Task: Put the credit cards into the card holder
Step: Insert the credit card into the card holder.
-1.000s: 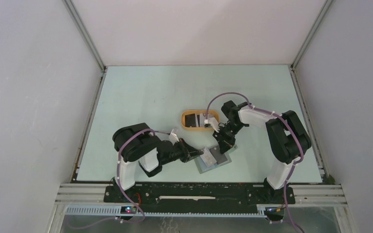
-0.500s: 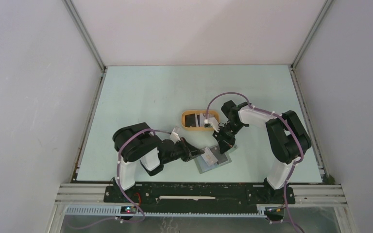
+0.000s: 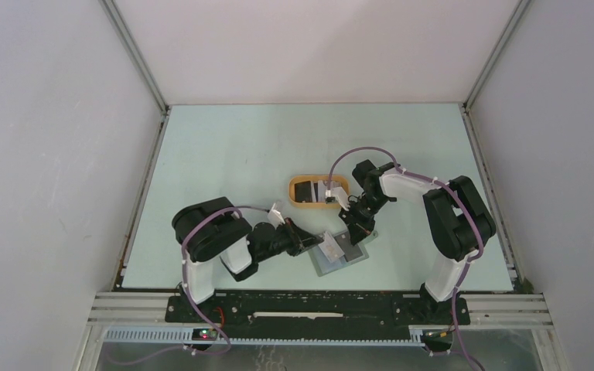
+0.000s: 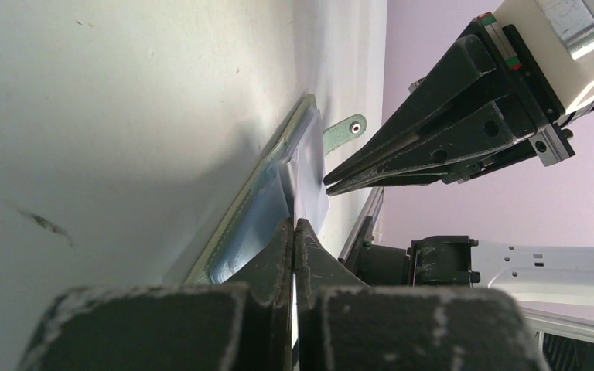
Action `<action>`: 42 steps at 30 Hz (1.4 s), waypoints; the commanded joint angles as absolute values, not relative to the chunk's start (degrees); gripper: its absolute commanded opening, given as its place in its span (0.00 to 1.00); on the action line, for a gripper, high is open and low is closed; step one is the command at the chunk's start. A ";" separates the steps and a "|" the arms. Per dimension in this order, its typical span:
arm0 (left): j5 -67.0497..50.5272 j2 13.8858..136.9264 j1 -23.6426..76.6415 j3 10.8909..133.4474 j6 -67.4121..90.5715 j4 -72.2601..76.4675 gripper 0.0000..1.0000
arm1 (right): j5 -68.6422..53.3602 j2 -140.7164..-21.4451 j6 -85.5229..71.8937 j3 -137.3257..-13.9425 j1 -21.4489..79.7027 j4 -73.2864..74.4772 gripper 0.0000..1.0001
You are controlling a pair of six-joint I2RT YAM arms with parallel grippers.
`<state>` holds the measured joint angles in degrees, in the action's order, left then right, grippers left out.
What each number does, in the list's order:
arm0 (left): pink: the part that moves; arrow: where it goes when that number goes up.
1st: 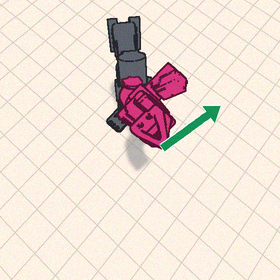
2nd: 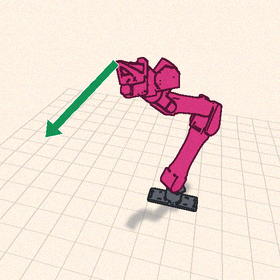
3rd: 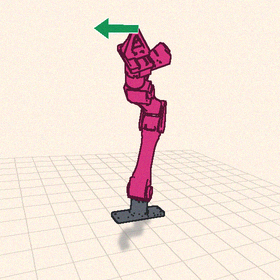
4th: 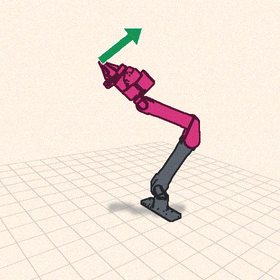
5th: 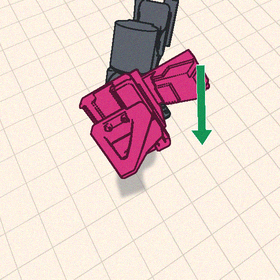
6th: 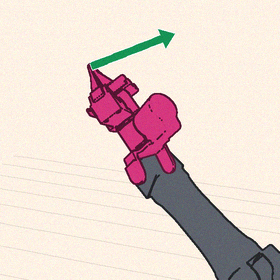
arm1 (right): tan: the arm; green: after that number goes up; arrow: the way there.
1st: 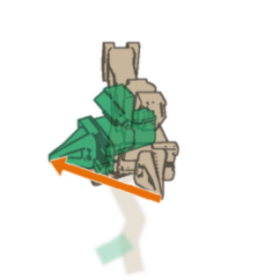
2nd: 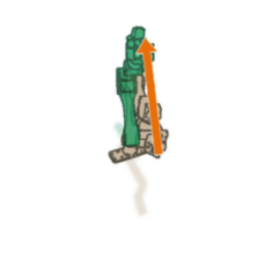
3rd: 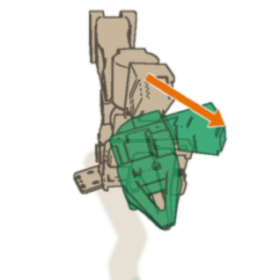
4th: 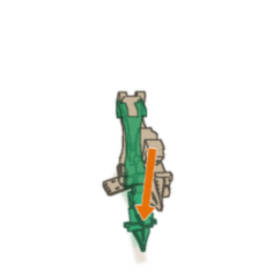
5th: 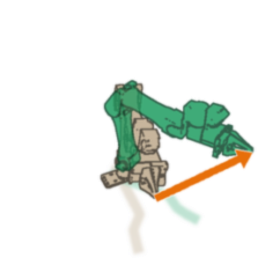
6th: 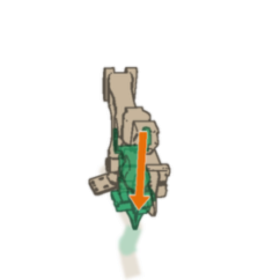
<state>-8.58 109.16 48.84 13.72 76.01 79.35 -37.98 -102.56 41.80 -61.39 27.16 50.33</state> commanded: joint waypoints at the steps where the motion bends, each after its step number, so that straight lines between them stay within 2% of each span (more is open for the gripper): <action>1: -6.57 107.78 48.87 13.52 73.45 79.37 0.00 | -38.25 -102.15 41.31 -63.24 27.47 50.05 0.14; 42: -4.66 104.30 50.45 17.11 66.17 73.37 0.00 | -38.23 -101.74 41.40 -63.36 27.16 50.10 0.14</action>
